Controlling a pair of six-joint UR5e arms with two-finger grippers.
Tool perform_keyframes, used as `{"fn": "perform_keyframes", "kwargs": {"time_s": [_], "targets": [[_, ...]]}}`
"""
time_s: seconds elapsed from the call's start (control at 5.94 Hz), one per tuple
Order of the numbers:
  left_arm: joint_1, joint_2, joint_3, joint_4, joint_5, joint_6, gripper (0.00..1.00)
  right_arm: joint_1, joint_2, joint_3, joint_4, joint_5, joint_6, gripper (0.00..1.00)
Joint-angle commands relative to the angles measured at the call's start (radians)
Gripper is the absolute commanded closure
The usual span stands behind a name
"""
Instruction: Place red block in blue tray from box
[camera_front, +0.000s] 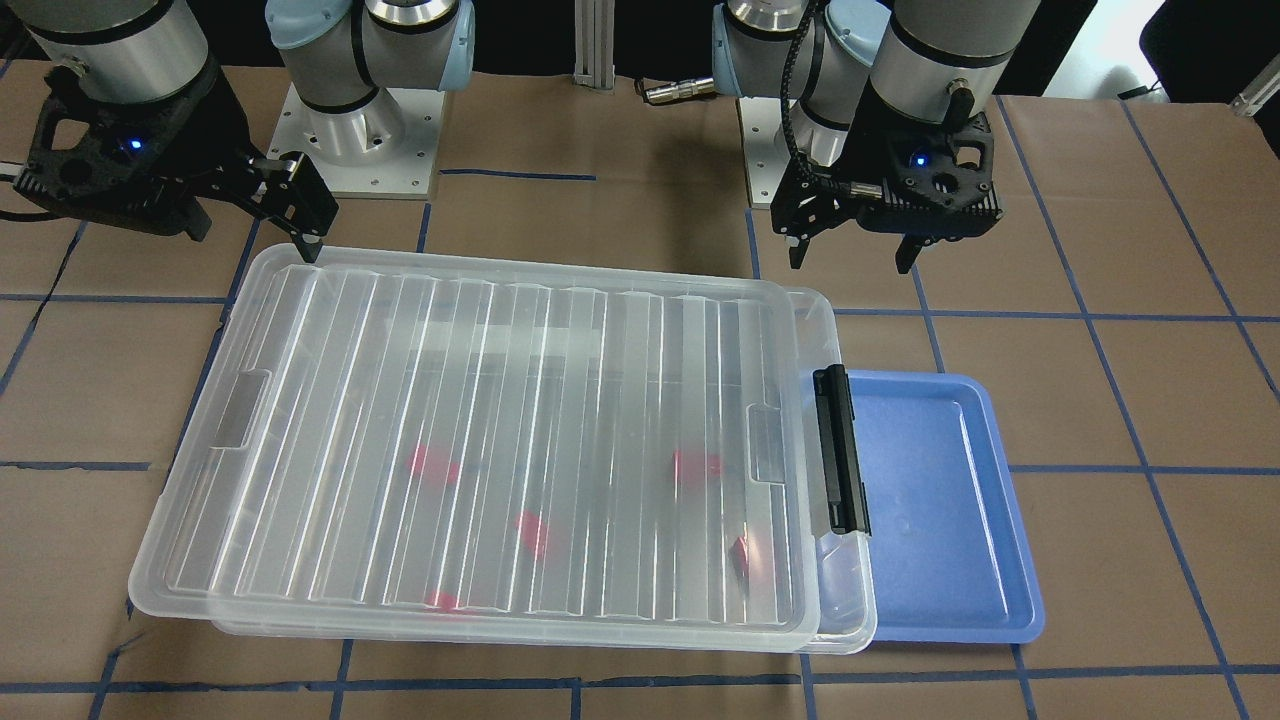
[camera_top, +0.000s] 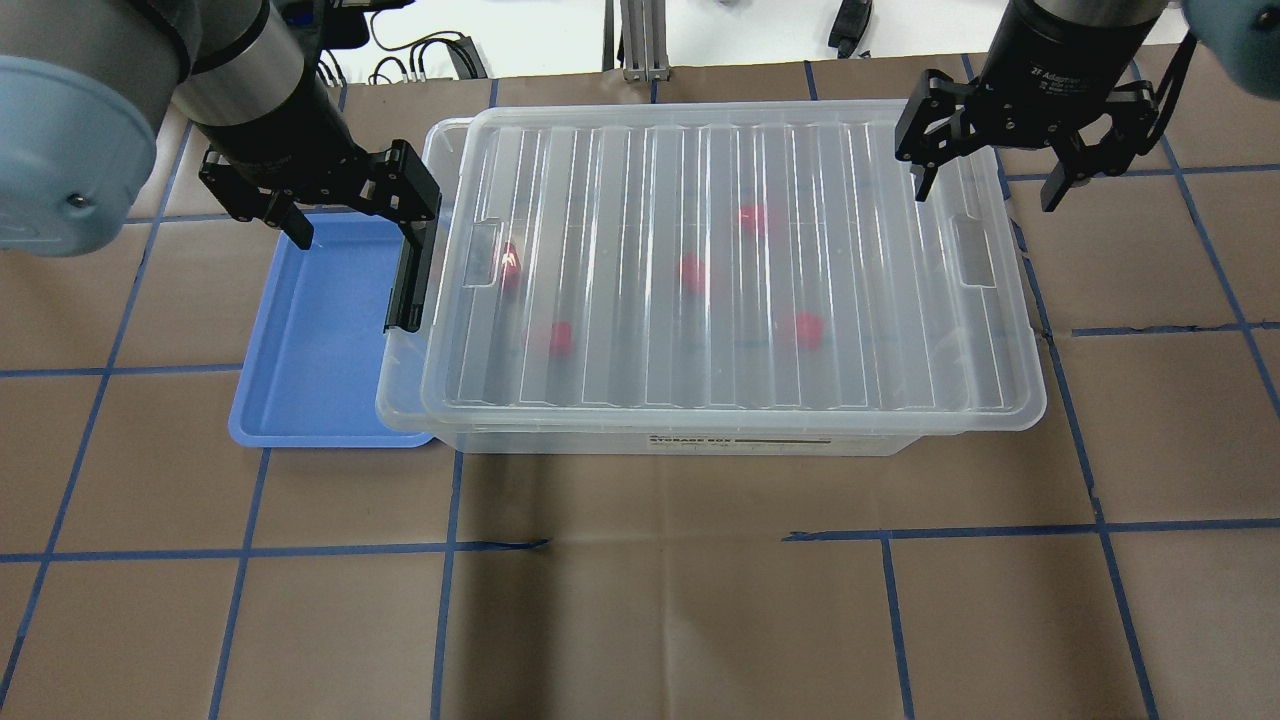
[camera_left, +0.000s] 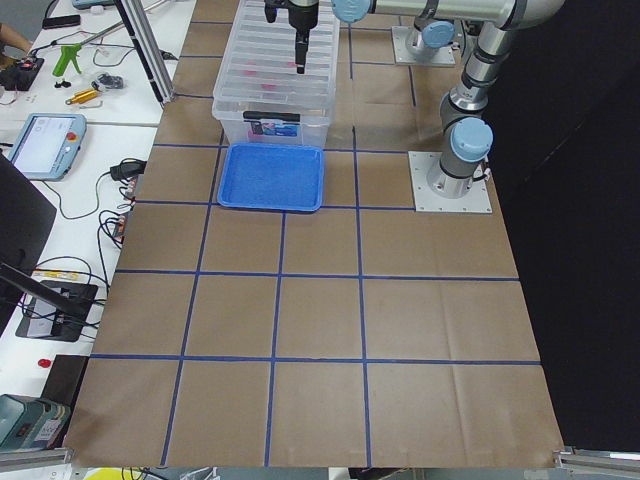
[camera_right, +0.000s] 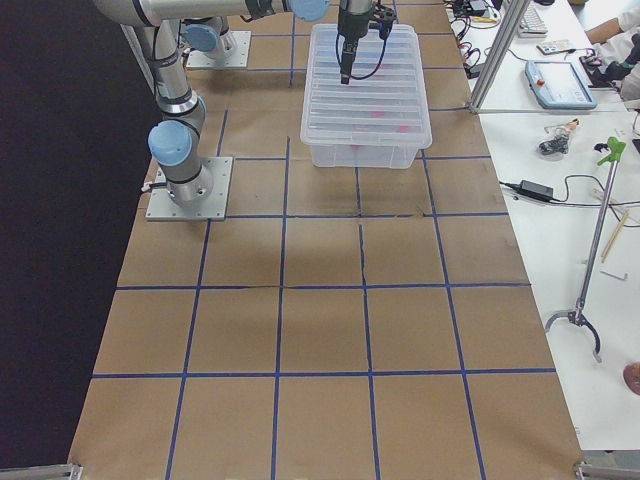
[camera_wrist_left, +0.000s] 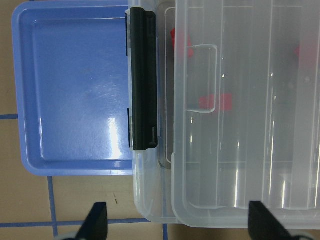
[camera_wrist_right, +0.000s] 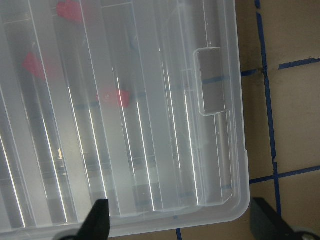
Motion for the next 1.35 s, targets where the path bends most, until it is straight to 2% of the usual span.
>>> {"fn": "perform_keyframes", "kwargs": {"time_s": [0.0, 0.84, 1.18], "targets": [[0.000, -0.004, 0.001, 0.002, 0.000, 0.000, 0.02, 0.000, 0.000, 0.010, 0.001, -0.002, 0.001, 0.00], [-0.002, -0.018, 0.007, 0.003, 0.000, -0.008, 0.02, -0.008, 0.016, 0.015, -0.018, -0.005, -0.054, 0.00], [-0.002, -0.014, 0.009, 0.003, -0.001, -0.008, 0.02, -0.096, 0.049, 0.016, -0.043, -0.010, -0.107, 0.00]]}}
